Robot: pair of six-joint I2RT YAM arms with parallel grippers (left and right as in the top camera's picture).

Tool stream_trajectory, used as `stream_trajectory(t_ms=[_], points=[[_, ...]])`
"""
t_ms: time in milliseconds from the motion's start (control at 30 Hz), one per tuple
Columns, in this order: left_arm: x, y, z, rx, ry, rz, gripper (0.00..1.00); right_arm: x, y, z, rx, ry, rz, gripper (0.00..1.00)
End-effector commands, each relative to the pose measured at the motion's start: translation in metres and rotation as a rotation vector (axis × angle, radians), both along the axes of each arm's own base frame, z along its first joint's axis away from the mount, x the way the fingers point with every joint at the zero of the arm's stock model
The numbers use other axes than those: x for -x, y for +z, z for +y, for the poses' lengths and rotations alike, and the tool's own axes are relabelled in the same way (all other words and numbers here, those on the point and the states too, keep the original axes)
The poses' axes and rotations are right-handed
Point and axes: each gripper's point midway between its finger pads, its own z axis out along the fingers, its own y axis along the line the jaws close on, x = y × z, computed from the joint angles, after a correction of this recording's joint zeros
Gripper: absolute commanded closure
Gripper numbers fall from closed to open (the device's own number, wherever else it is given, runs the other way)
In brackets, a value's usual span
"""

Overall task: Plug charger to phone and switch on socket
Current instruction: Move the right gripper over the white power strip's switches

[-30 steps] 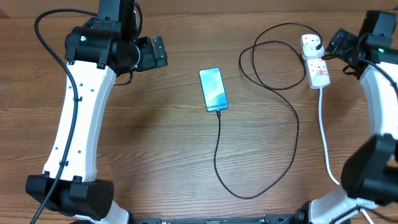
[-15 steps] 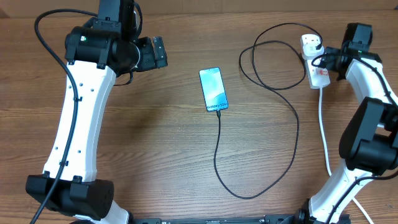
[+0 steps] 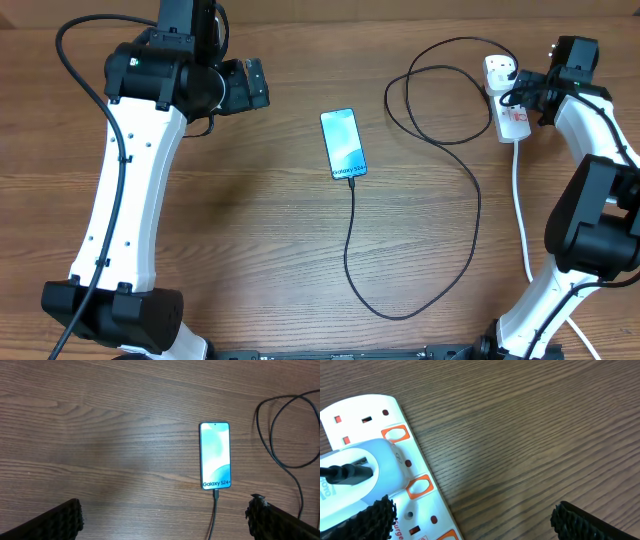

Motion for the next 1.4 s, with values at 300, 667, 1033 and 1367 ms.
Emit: stream_trajectory(t_ms=[300,667,1033,1367], points=[[0.0,0.005,-0.006,0.014,-0.022,-0.014,0.0,0.009,-0.02,-0.002,-0.054,-0.062,0.045,0.0],[0.0,0.005,-0.006,0.016,-0.023,-0.014,0.0,0.003,-0.012,-0.009,-0.032,-0.091,0.031,0.0],[-0.001,0.004,-0.006,0.03,0.002,-0.011,0.0,0.001,-0.017,-0.005,-0.054,-0.078,0.042,0.0],[0.0,0.004,-0.006,0.037,0.017,-0.004,0.0,-0.008,0.026,0.006,-0.136,-0.031,0.046,0.0]])
